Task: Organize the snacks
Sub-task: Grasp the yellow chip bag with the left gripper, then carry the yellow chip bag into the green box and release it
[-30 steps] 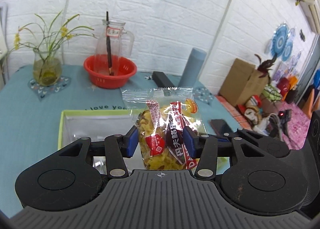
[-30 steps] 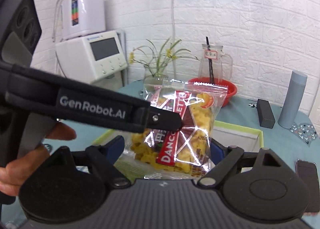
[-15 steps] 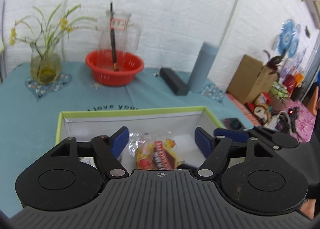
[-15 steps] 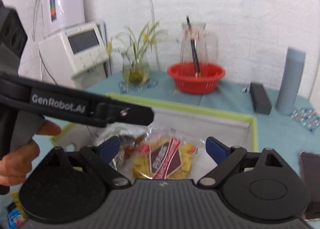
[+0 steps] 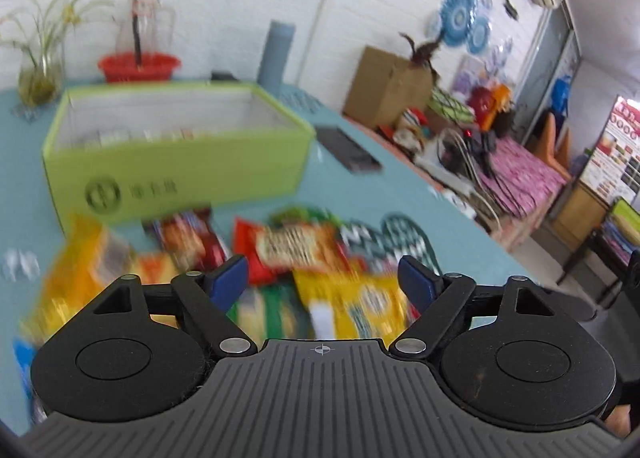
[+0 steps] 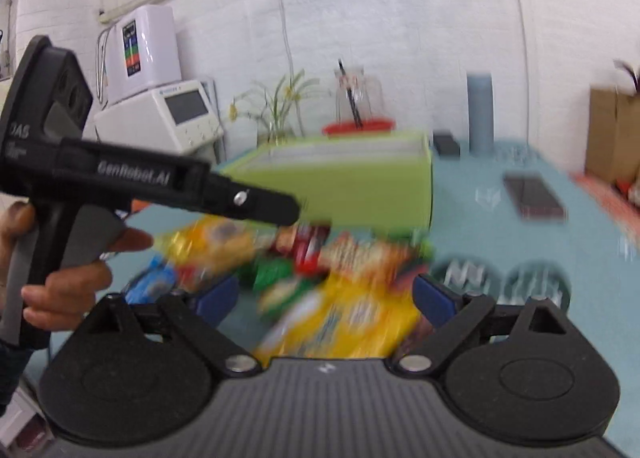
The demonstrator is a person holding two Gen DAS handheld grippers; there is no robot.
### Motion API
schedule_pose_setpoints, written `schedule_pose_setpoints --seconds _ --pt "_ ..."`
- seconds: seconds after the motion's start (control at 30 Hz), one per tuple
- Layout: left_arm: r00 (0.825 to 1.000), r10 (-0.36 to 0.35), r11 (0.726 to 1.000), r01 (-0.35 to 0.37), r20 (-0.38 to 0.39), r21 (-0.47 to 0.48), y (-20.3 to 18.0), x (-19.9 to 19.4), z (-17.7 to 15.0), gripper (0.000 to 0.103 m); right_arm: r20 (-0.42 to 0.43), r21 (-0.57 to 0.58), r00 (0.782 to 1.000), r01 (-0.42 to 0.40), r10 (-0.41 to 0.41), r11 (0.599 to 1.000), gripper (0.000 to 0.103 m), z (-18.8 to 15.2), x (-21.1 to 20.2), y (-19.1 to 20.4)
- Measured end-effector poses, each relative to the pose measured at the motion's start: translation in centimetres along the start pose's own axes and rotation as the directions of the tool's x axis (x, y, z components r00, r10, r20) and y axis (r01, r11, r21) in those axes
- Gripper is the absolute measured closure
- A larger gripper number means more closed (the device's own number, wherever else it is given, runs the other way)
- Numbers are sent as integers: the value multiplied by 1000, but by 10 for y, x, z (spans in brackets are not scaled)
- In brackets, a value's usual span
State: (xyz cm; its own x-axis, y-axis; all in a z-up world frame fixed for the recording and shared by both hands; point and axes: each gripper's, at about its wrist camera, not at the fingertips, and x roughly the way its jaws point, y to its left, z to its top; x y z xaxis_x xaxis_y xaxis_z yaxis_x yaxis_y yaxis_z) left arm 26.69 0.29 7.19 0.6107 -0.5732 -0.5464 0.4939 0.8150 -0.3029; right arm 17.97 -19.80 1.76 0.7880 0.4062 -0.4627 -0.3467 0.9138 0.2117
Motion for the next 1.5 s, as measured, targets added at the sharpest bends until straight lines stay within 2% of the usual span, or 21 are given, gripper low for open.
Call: schedule_pose_setpoints --seconds 0.07,0.1,0.17,0.23,0.3,0.33,0.47,0.6,0.77,0.87,0.93,1.1,1.17,1.2,1.27,1.3,1.5 --pt "999 -2 1000 1 -46 -13 -4 8 -17 42 -35 32 999 -20 21 999 10 -17 5 4" --pt "997 4 1000 -6 -71 -21 -4 12 -21 49 -49 23 999 -11 12 1000 10 -20 9 6" --pt "994 7 1000 -10 -106 -20 -4 20 -27 52 -49 -30 999 8 -10 1000 10 -23 14 11" --pt "990 30 999 -36 -140 -40 -3 27 -28 61 -53 -61 998 19 -23 998 10 -21 21 12" --pt "987 -2 999 -5 -158 -45 -4 29 -33 62 -51 -68 999 3 -6 998 10 -20 25 12" --pt "984 -13 998 3 -175 -58 -4 31 -35 70 -54 -70 999 -4 0 998 10 -19 25 12" --pt "980 -37 997 24 -196 -72 -6 32 -44 78 -50 -116 999 -20 14 993 9 -18 23 26" --pt "980 -25 998 13 -197 -65 -14 15 -56 80 -70 -154 996 -58 48 986 9 -26 15 40" --pt "979 -12 998 0 -201 -60 -20 -7 -75 71 -74 -160 995 -80 68 984 9 -34 5 43" --pt "986 40 997 -49 -160 -51 -17 -15 -68 59 -49 -125 997 -60 54 990 9 -30 -3 33" --pt "988 44 995 -56 -148 -77 -11 -16 -64 55 -53 -109 998 -37 32 993 9 -31 -2 27" --pt "982 10 992 -34 -191 -123 -5 2 -65 60 -76 -37 996 -48 45 998 9 -34 10 16" --pt "983 -2 991 -22 -181 -131 -6 4 -66 62 -98 -43 993 -63 58 997 10 -38 19 17" --pt "984 -13 991 -11 -180 -132 -7 7 -67 71 -95 -64 994 -63 57 996 14 -41 22 20" --pt "984 -25 988 -3 -177 -155 -7 6 -67 76 -102 -119 993 -63 51 991 26 -40 20 29" --pt "985 -23 988 -3 -170 -153 -8 2 -66 80 -100 -134 994 -64 51 989 27 -38 17 33" --pt "997 -23 995 15 -80 -102 -25 -21 -36 81 -4 -185 999 -53 53 981 27 -10 -2 38"
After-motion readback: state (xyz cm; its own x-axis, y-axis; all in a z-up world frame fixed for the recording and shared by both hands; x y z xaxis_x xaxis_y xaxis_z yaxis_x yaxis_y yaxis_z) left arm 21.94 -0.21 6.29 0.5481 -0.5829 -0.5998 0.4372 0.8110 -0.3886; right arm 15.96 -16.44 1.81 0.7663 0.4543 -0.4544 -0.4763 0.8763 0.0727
